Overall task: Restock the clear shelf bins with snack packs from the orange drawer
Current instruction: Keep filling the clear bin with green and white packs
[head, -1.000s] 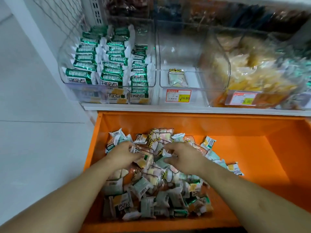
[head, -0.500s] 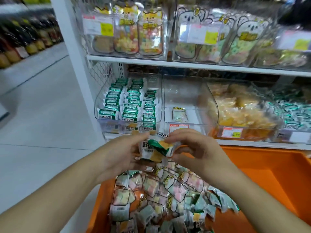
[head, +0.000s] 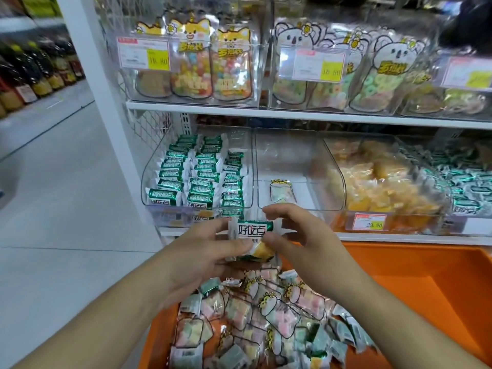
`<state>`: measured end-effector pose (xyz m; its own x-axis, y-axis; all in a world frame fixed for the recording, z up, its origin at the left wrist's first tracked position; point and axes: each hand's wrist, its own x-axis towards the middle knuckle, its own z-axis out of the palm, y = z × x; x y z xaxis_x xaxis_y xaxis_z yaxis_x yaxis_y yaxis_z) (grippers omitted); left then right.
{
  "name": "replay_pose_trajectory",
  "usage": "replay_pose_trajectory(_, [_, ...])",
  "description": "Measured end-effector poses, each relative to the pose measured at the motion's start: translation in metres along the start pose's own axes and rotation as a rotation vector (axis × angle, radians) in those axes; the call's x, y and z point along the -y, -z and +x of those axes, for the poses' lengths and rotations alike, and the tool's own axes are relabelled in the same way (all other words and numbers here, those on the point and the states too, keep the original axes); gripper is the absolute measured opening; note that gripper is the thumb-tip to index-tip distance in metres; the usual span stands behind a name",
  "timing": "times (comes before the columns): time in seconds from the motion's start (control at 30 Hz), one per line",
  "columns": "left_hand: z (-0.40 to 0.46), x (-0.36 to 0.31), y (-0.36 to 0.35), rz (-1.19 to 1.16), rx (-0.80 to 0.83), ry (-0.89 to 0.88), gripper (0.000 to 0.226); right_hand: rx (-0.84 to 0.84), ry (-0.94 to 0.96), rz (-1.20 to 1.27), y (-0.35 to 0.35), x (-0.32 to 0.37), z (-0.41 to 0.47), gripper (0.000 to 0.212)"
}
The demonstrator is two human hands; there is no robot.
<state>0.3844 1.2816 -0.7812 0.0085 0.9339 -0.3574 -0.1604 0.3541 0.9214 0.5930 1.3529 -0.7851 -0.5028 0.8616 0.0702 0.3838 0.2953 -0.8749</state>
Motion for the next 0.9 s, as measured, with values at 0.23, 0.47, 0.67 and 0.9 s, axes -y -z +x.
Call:
replay_pose_trajectory(0.23, [0.002,-0.005,0.005,0.053,-0.005,-0.024,0.04,0.126,-0.046,0.087,-0.001,0.003,0.009,0.03])
replay_pose_trajectory(0.47, [0.006,-0.012,0.025,0.653,-0.111,-0.115,0.06,0.092,-0.073,0.112,-0.007,0.005,0.016,0.043])
replay_pose_trajectory(0.67, [0.025,-0.04,0.039,0.85,-0.004,-0.153,0.057,0.144,-0.043,0.112,-0.008,0.01,0.035,0.048])
replay_pose_trajectory(0.9, [0.09,-0.099,0.069,0.963,-0.188,-0.268,0.056,0.037,-0.005,-0.076,0.001,-0.001,0.078,0.065])
